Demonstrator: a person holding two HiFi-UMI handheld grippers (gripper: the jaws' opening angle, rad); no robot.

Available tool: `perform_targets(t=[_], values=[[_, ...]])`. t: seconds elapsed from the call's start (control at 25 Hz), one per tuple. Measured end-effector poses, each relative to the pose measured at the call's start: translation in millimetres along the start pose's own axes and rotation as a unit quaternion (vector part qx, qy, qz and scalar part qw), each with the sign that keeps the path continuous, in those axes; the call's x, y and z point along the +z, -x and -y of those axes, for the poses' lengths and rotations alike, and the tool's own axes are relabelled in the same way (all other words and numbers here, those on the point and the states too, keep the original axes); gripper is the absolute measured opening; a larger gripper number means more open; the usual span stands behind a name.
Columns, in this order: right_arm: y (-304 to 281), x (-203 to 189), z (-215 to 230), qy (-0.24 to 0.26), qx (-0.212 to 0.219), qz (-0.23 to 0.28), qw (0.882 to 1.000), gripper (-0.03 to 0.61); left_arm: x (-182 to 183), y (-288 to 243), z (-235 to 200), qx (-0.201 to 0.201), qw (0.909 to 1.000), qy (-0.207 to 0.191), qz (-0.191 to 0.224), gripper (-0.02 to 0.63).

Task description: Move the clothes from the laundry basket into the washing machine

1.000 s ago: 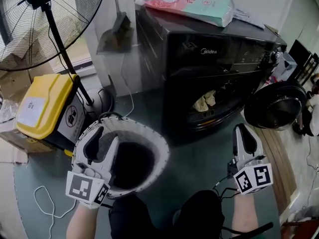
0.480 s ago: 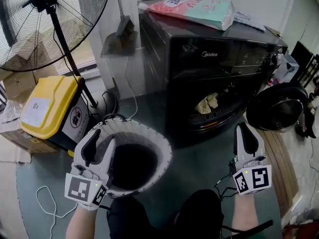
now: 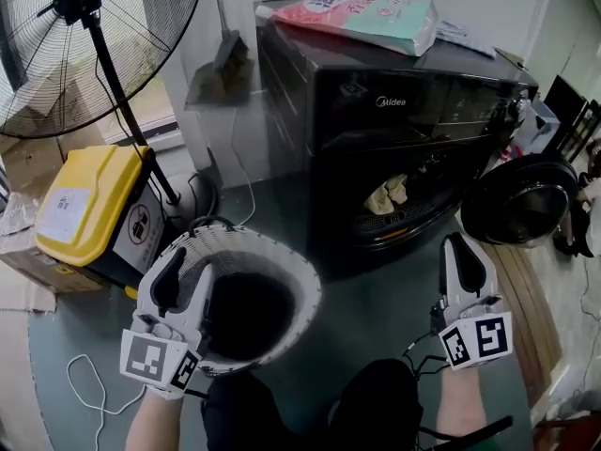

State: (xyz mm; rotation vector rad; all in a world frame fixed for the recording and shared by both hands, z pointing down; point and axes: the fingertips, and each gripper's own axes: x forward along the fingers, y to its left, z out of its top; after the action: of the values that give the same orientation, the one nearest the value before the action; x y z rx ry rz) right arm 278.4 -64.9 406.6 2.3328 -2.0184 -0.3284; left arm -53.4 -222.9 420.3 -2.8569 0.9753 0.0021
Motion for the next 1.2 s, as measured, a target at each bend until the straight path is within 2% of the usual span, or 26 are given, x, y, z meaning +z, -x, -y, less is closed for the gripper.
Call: perform_targets(t=[0.36, 1.2], values=[[-4, -14, 2, -0.012, 0.001, -0.010, 1.000, 0.041, -7, -2, -5, 0.004, 0.9999, 0.010, -0.005, 0.175], [-11, -29, 13, -0.016, 0.003, -0.014, 1.000, 0.041, -16, -15, -1, 0.006, 0.9998, 0.004, -0.020, 0.173]])
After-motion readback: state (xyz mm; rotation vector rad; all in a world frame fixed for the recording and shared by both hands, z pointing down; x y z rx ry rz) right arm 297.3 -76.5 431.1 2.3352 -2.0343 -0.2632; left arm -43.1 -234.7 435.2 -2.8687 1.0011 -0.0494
